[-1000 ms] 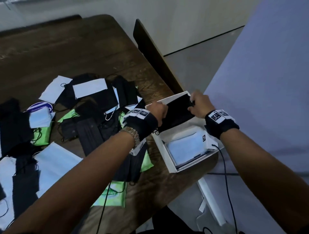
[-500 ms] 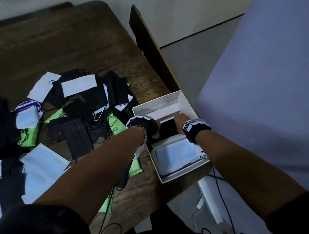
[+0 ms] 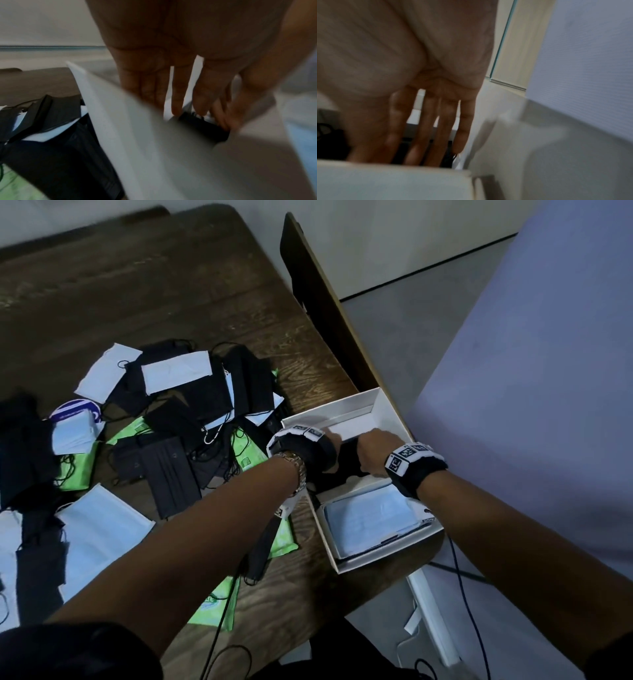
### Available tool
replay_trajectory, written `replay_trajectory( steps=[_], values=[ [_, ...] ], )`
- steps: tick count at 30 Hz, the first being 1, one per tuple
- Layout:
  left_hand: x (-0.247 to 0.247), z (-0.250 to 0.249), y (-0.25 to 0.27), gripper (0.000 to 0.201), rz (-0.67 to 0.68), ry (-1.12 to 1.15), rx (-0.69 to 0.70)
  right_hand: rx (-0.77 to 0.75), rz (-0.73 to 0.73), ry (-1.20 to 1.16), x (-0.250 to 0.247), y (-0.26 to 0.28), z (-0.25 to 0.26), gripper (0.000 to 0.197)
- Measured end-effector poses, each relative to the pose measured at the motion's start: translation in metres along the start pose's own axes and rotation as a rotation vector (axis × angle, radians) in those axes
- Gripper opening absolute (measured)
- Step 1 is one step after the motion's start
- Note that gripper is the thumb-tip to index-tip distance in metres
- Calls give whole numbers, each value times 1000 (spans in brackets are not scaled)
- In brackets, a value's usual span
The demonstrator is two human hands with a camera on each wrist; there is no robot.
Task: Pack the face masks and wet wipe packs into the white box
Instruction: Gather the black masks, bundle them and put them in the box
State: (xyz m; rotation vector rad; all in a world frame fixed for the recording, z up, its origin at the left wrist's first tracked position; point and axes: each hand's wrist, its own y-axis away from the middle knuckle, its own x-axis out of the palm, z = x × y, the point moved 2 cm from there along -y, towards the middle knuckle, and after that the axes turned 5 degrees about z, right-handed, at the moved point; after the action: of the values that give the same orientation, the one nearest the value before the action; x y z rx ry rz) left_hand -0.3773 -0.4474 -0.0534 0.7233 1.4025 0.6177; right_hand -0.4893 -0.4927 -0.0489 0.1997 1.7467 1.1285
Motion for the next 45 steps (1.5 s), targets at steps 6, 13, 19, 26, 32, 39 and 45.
replay_trajectory(
  steps=[6,13,19,26,32,39,45],
  values=[
    [-23,47,68,12,-539,534,-33,-92,80,-49,21,4,4,39],
    [85,135,113,13,-541,747,-331,-40,-333,-159,-26,40,22,24],
    [214,145,104,39,-211,843,-420,-211,-629,-672,-30,103,107,19],
    [255,129,90,74,-296,843,-509,-5,-257,-784,85,55,200,31],
    [254,122,84,76,-316,997,-478,249,-249,-779,122,38,203,49],
    [264,120,80,61,-316,1017,-361,321,-282,-863,131,39,209,40],
    [260,110,81,60,-418,1048,-285,315,-319,-990,129,44,211,8]
  ],
)
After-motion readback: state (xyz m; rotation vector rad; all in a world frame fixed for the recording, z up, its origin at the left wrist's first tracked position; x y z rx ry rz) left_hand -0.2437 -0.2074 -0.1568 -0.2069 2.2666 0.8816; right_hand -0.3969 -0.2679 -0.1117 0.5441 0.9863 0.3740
